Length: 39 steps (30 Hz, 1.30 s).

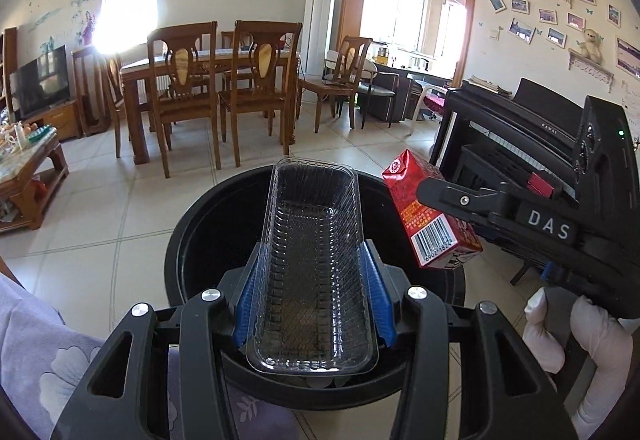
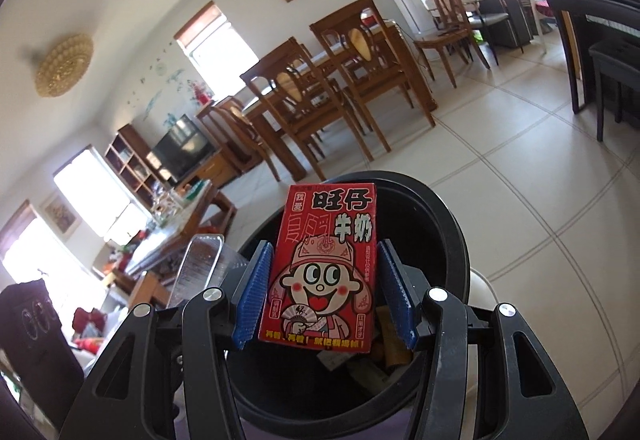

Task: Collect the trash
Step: 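Carry the plastic tray and red snack box over the black bin, then open both tools to drop the tray and snack box into the bin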

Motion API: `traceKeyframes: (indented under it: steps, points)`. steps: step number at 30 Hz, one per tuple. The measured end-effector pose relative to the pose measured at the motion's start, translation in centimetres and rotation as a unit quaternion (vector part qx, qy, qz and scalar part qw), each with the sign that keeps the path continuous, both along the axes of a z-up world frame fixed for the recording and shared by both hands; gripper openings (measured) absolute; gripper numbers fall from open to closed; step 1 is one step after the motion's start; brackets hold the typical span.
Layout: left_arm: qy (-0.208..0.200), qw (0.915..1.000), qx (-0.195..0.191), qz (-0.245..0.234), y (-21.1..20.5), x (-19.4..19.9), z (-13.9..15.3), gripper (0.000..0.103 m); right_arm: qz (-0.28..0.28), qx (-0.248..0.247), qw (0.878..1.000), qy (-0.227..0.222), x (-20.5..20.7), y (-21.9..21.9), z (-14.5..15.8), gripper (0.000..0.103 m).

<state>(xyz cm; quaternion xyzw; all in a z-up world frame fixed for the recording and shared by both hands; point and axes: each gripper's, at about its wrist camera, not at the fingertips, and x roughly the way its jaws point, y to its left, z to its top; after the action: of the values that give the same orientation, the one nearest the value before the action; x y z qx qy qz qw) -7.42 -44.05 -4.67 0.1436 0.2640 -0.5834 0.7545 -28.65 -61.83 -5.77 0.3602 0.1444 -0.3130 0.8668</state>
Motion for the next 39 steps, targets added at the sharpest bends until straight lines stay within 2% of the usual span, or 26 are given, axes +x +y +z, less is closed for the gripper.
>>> traceKeyframes:
  steps: [10, 15, 23, 25, 26, 27, 33, 36, 39]
  points:
    - [0.017, 0.9993, 0.034, 0.000, -2.7, 0.9, -2.3, 0.047, -0.014, 0.029, 0.999, 0.018, 2.4, -1.5, -2.8, 0.054]
    - [0.016, 0.9987, 0.048, 0.006, -3.2, 1.3, -2.6, 0.050, -0.018, 0.036, 0.999, 0.025, 3.8, -2.0, -3.4, 0.055]
    - [0.018, 0.9977, 0.064, 0.016, -3.4, 1.6, -2.8, 0.050, -0.035, 0.041, 0.998, 0.022, 3.9, -2.4, -3.6, 0.055]
    - [0.015, 0.9976, 0.064, 0.020, -3.2, 1.5, -2.7, 0.060, -0.037, 0.039, 0.998, 0.017, 3.7, -1.9, -3.4, 0.055]
    - [0.012, 0.9977, 0.063, 0.022, -3.1, 1.5, -2.5, 0.069, -0.037, 0.038, 0.999, 0.015, 3.7, -1.8, -3.4, 0.055]
    - [0.009, 0.9978, 0.061, 0.024, -2.9, 1.5, -2.4, 0.074, -0.037, 0.034, 0.999, 0.013, 3.6, -1.5, -3.2, 0.055]
    - [0.007, 0.9982, 0.050, 0.031, -1.0, 1.8, -1.2, 0.074, -0.035, 0.015, 0.999, -0.008, 3.0, 0.0, -2.1, 0.055]
    - [-0.001, 0.9984, 0.042, 0.038, 1.5, 1.8, -0.1, 0.074, -0.008, 0.008, 1.000, -0.020, 3.8, 1.2, -1.7, 0.055]
    - [-0.009, 0.9978, 0.034, 0.056, 5.4, 2.0, 1.0, 0.074, 0.041, -0.016, 0.999, -0.010, 6.0, 3.2, -0.9, 0.055]
